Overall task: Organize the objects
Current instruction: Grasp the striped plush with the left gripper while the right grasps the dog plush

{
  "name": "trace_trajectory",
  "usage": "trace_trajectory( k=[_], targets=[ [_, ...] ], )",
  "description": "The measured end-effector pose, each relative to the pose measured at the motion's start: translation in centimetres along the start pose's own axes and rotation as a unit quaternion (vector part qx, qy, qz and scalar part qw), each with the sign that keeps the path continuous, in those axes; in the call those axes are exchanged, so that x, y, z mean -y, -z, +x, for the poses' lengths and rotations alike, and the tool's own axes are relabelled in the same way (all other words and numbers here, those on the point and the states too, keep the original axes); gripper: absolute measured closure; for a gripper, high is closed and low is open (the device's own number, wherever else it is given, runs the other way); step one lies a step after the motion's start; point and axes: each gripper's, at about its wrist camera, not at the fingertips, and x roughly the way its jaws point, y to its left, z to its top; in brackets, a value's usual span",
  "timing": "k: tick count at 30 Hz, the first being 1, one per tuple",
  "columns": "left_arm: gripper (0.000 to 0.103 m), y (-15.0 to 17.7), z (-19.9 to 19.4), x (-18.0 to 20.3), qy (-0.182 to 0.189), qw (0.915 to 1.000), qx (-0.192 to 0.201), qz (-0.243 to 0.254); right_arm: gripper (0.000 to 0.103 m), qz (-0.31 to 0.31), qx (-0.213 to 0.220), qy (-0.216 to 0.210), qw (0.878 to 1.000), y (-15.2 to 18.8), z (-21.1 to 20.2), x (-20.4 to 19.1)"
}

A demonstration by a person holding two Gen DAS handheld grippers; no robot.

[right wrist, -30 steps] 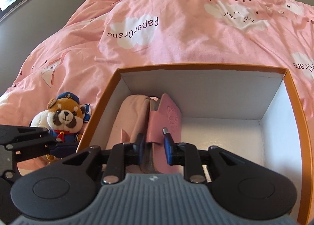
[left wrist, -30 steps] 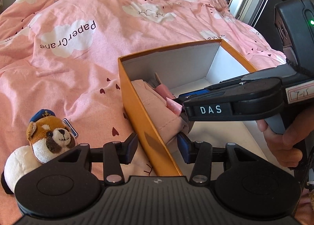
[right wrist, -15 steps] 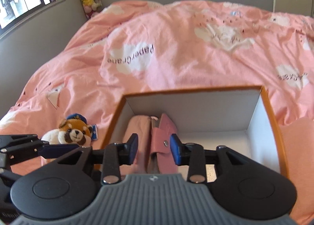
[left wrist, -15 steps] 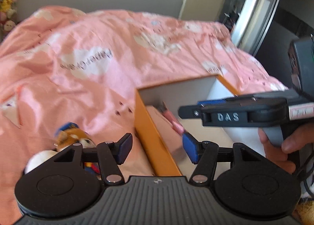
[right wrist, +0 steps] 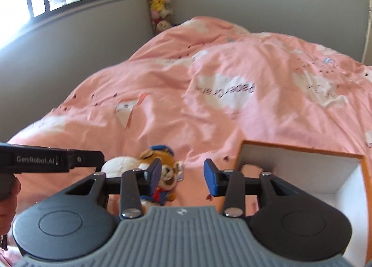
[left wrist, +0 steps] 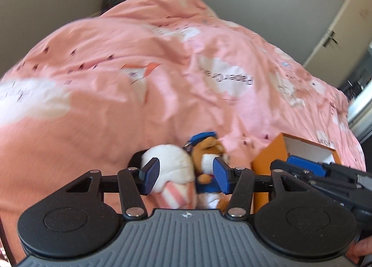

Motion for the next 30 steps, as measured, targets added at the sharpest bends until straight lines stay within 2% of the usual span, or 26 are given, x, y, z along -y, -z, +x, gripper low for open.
trace_trajectory(
  k=[4,10,15,18,26,30],
  targets=[
    [0.042,1.0,1.6,-2.5,-0.015,0.9987,-0.027,-0.041,0.064,0.009,-0.031,-0.013,0.999,0.5,2.2,-1.5],
    [0.041,2.3,4.6,-5.2,-0.002,0.9910,-0.065,-0.117,0.064,0.003,-0.064,-0.012,0.998,1.4,4.7,-2.8],
    [0.031,2.5,6.1,-6.3,0.026,0.9838,-0.076,-0.160,0.064,-0.006,-0.082,-0.004,0.997,1.6,6.0,-3.0],
    [0.029,2.4,6.6,-6.5,0.033,0.9795,-0.084,-0.180,0.064,-0.005,-0.089,-0.002,0.996,1.6,6.4,-3.0],
    [0.029,1.9,8.3,-6.7,0.068,0.9650,-0.096,-0.234,0.062,-0.013,-0.108,-0.001,0.994,1.4,7.6,-3.0],
    [0.035,1.4,8.9,-6.2,0.084,0.9632,-0.090,-0.239,0.059,-0.024,-0.119,0.002,0.993,1.5,8.2,-3.1]
  ],
)
